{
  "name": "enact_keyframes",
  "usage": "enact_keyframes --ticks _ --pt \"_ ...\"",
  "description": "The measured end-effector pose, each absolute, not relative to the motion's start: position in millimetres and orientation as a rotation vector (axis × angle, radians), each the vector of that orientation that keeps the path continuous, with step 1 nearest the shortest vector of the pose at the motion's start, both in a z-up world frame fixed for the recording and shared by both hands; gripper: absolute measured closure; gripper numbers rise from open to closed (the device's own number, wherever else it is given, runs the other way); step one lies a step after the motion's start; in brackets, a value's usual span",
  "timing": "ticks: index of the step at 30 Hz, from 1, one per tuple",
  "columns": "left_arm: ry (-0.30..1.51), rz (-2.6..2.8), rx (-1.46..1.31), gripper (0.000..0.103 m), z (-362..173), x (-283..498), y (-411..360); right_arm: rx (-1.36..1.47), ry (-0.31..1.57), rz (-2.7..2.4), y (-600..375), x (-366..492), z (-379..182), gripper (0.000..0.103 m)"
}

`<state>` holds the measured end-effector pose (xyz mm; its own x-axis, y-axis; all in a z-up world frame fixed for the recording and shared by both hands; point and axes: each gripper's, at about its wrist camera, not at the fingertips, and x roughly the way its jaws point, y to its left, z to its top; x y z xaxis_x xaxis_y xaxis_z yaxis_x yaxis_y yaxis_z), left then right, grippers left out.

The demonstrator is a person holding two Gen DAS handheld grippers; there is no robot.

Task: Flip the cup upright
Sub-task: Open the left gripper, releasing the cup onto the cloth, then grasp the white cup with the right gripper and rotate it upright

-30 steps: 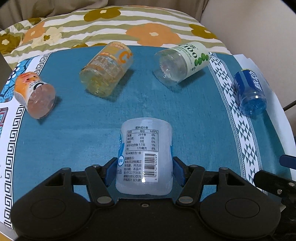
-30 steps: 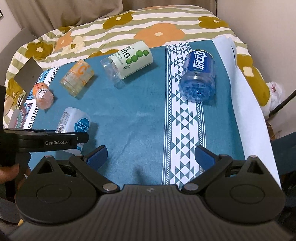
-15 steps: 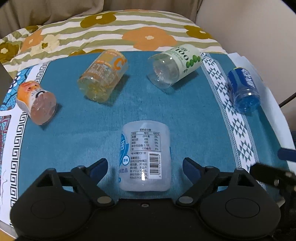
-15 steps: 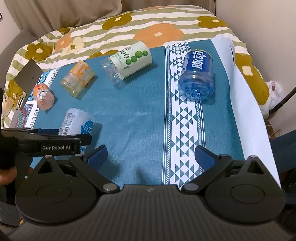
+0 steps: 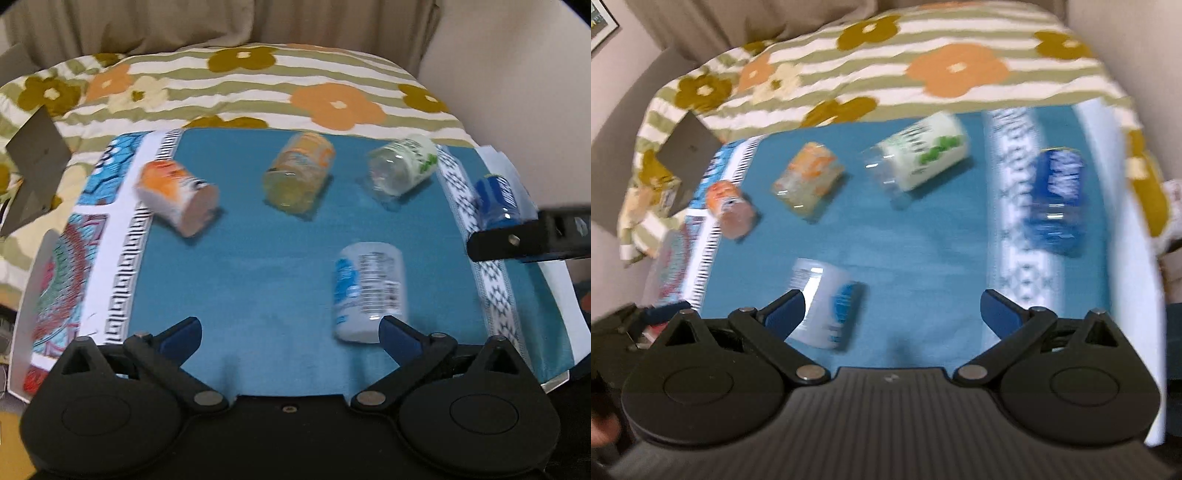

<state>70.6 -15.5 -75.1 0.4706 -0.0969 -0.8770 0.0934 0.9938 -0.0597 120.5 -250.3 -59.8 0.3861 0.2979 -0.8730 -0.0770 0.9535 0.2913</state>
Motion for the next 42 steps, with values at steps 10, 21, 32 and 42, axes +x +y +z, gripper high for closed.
enact_keyframes --ticks 10,21,32,42 --pt "1.11 -0.09 -0.014 0.0 -93 62 37 0.474 1.357 0.255 -211 172 -120 0.0" --pt "1.146 -0.111 -0.037 0.0 -106 66 54 0.547 1.429 0.203 -205 182 -145 0.018" --pt "1.148 -0.132 -0.027 0.0 -103 62 53 0.597 1.392 0.201 -208 176 -142 0.031" --pt "1.165 -0.142 -0.009 0.0 -101 60 63 0.267 0.755 0.118 -161 117 -91 0.031"
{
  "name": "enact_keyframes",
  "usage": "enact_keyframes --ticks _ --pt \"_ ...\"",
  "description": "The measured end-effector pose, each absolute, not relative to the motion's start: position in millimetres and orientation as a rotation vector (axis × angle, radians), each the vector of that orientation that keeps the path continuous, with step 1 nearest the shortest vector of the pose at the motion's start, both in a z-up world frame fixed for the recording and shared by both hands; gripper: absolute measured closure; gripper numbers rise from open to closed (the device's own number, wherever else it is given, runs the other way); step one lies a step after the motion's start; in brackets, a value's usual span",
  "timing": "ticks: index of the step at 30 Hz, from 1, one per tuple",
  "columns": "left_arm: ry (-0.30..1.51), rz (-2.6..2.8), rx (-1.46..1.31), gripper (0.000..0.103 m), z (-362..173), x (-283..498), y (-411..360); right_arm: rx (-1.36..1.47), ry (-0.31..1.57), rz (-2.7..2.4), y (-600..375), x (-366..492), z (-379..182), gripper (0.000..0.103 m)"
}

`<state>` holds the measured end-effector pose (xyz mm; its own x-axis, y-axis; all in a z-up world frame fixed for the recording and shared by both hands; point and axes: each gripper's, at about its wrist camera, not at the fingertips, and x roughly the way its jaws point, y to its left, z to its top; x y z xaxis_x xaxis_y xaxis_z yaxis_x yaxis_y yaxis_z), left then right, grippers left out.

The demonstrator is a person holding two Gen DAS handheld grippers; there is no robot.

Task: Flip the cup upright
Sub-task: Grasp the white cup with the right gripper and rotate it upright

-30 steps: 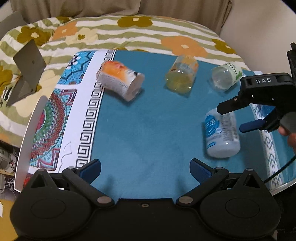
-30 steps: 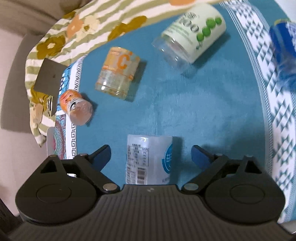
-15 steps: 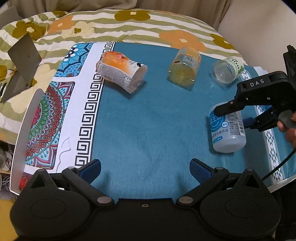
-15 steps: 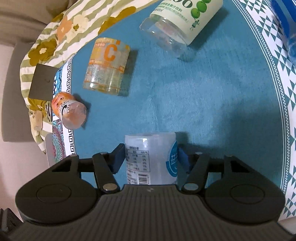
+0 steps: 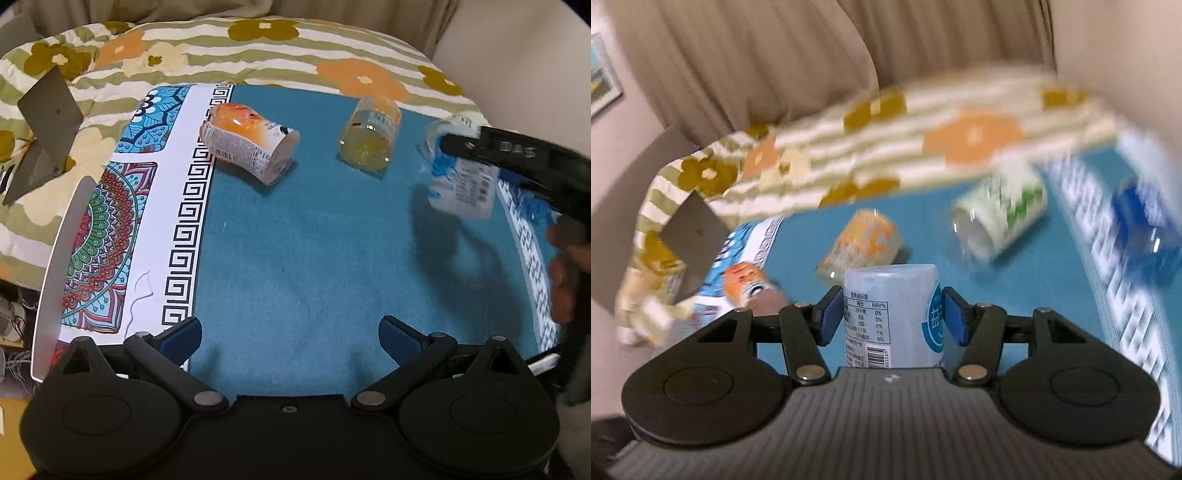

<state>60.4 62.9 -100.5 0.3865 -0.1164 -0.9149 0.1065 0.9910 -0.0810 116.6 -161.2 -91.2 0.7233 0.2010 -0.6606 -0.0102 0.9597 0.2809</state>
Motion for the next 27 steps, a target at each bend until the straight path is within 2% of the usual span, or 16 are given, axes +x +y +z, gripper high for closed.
enact_keyframes --ticks 6,11,27 --pt "1.181 -0.158 0.064 0.0 -112 61 66 0.05 0.612 0.154 -132 117 -119 0.031" --pt "1.196 -0.175 0.067 0.0 -120 62 64 -0.015 0.629 0.209 -131 122 -135 0.03" --pt "1.188 -0.211 0.103 0.0 -121 65 50 -0.08 0.614 0.294 -147 102 -139 0.029"
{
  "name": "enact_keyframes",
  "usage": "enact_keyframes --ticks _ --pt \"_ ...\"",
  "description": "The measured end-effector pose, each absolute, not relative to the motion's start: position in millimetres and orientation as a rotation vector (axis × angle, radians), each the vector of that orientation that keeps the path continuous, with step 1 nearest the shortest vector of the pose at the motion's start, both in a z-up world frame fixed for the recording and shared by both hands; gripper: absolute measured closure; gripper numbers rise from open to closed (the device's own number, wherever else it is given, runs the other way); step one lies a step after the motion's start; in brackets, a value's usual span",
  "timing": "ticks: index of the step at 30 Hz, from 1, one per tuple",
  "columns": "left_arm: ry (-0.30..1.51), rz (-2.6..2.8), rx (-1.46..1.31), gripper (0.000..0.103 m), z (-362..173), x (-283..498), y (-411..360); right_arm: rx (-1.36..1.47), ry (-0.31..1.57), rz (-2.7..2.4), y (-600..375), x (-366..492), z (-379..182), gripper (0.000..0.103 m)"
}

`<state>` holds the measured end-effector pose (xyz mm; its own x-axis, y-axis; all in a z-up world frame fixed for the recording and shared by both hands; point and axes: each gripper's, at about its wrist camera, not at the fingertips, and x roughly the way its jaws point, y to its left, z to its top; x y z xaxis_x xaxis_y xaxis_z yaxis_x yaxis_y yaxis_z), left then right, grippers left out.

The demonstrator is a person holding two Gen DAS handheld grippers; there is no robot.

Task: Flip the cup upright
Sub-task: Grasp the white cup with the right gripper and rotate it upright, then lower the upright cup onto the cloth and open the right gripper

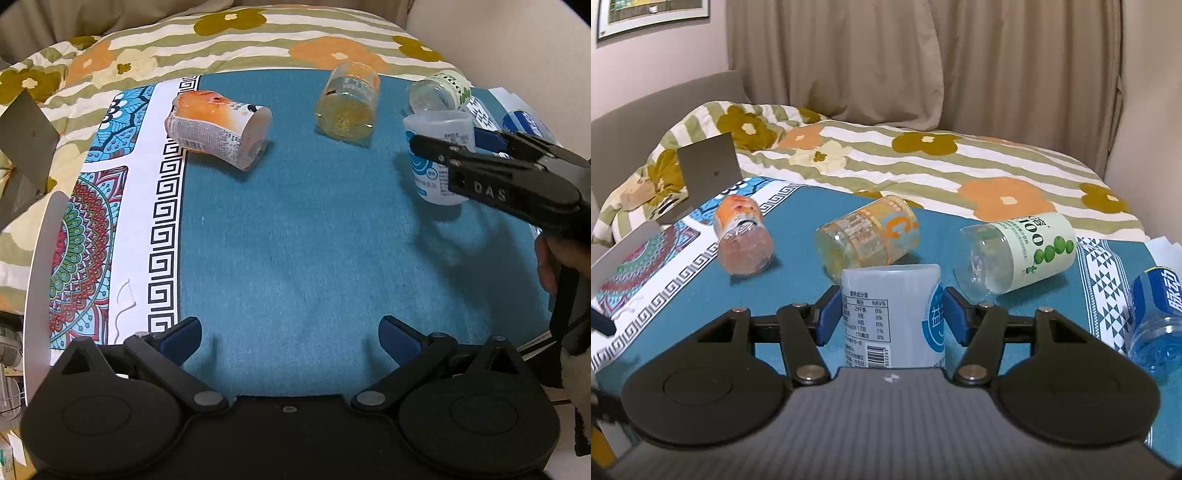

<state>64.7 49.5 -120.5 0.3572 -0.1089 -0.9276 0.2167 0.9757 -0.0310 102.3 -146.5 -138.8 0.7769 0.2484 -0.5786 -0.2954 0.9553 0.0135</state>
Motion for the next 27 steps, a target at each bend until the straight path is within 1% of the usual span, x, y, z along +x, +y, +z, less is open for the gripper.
enact_keyframes --ticks 9,17,22,25,27 --pt "1.188 -0.224 0.122 0.0 -122 60 39 -0.145 0.565 0.381 -160 86 -139 0.028" --pt "1.18 -0.235 0.136 0.0 -120 56 30 -0.187 0.63 0.403 -164 79 -136 0.028" --pt "1.173 -0.237 0.147 0.0 -118 54 26 -0.145 0.646 0.388 -170 77 -138 0.028" --pt "1.169 -0.233 0.149 0.0 -117 53 25 -0.134 0.647 0.385 -171 77 -139 0.027" --pt "1.165 -0.23 0.15 0.0 -115 52 25 -0.129 0.651 0.382 -171 77 -139 0.024"
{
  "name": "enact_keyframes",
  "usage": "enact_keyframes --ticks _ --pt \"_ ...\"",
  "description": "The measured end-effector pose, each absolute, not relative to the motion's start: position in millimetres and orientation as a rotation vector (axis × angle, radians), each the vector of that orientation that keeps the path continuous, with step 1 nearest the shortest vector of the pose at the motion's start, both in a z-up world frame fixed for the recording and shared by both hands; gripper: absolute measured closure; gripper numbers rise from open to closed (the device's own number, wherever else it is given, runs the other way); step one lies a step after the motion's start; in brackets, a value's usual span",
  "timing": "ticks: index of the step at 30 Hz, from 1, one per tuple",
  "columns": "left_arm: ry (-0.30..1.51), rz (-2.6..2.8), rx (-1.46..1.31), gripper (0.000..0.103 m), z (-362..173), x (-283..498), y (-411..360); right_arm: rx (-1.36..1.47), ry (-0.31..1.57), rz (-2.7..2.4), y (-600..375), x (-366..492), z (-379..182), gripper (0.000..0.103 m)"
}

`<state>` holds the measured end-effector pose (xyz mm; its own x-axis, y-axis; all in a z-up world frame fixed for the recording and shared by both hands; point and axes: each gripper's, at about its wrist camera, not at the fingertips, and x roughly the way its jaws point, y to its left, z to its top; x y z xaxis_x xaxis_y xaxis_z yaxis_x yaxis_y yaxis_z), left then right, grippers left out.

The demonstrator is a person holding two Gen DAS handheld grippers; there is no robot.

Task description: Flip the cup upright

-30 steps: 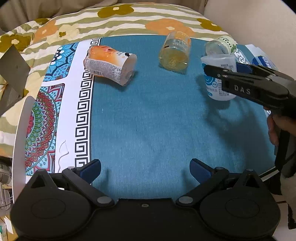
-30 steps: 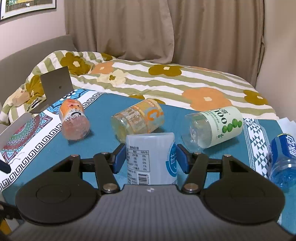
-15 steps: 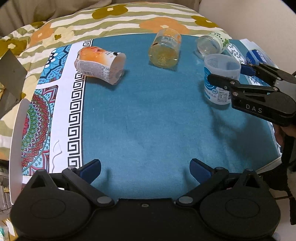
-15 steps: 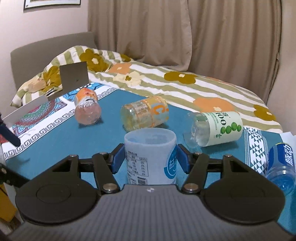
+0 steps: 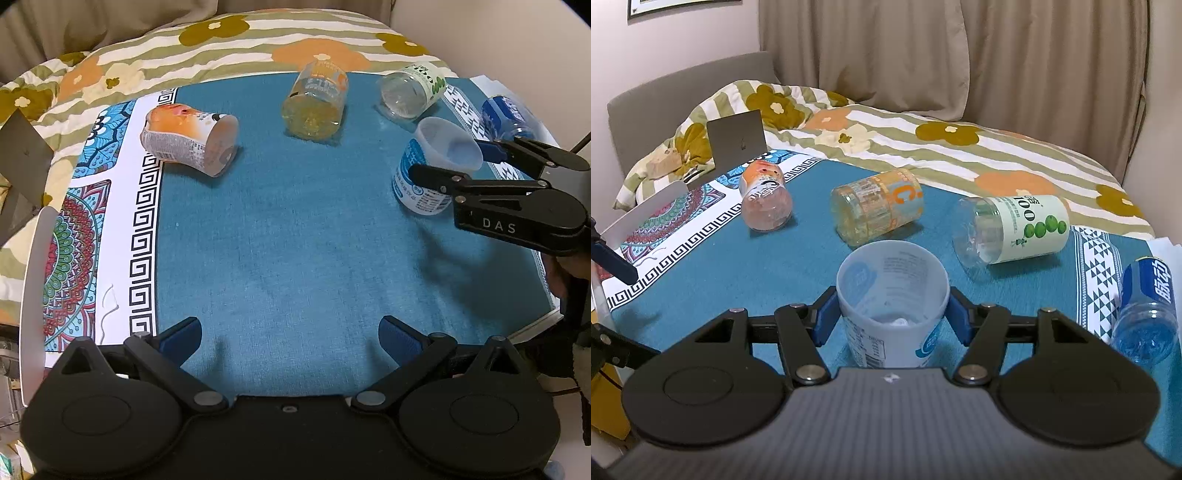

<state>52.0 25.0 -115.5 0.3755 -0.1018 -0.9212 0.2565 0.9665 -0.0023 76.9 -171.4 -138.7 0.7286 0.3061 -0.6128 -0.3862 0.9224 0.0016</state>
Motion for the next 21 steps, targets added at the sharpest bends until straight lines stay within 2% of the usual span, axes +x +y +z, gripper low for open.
enact_keyframes --ticks 2,4,8,21 --pt "1.158 -0.227 0.149 0.0 -113 51 25 -0.123 0.658 0.365 -172 77 -138 0.008" --pt "1.149 -0.225 0.145 0.0 -109 50 24 -0.11 0.659 0.345 -173 76 -135 0.003" --pt "1.107 -0.225 0.133 0.0 -89 48 20 -0.064 0.695 0.335 -180 73 -116 0.002" --pt "0.858 -0.177 0.081 0.0 -1 26 6 -0.01 0.85 0.141 -218 33 -5 0.0"
